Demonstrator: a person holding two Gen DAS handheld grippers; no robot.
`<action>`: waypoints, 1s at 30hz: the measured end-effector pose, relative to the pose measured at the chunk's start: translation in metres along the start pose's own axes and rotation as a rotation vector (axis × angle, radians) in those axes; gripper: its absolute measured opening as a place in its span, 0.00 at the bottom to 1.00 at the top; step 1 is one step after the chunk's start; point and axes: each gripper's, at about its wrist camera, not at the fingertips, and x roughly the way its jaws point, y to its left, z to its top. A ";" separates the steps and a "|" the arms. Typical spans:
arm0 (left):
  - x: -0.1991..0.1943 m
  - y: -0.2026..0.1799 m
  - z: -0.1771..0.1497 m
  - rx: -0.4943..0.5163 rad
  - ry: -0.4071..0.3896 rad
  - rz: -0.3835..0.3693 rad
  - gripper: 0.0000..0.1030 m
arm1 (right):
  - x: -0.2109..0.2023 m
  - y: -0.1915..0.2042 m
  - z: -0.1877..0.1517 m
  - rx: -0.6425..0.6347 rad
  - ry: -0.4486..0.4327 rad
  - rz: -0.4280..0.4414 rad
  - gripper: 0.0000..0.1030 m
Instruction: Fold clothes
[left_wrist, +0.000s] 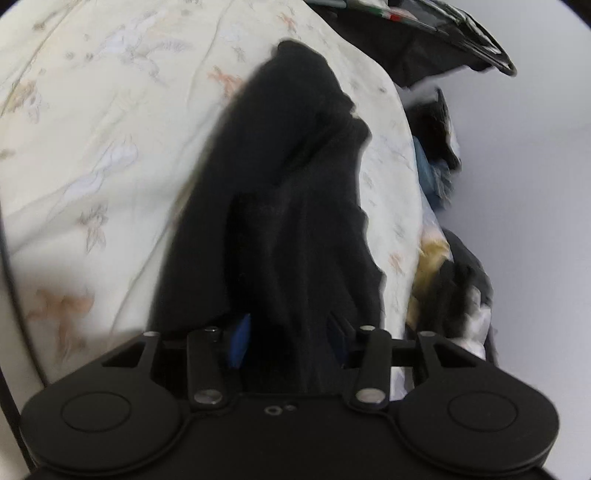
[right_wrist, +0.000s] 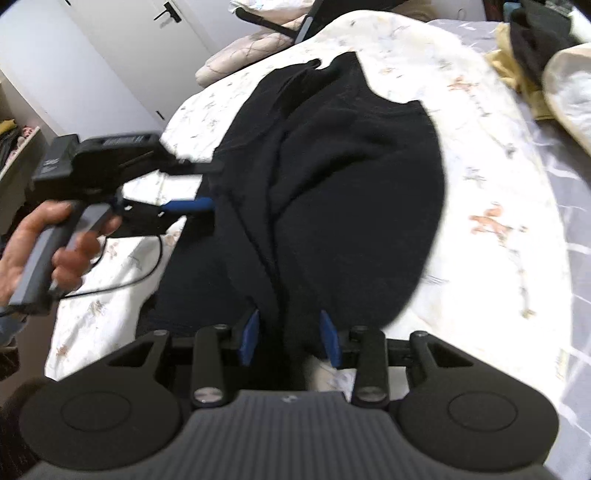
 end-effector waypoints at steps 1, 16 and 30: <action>0.008 -0.008 0.002 0.029 0.025 -0.016 0.41 | -0.004 -0.002 -0.003 0.006 -0.001 -0.007 0.42; -0.017 -0.153 -0.158 1.250 0.239 0.185 0.49 | -0.013 -0.098 -0.010 0.475 -0.064 0.070 0.49; -0.042 -0.107 -0.212 1.164 0.197 0.313 0.48 | 0.039 -0.087 0.032 0.363 0.016 -0.010 0.76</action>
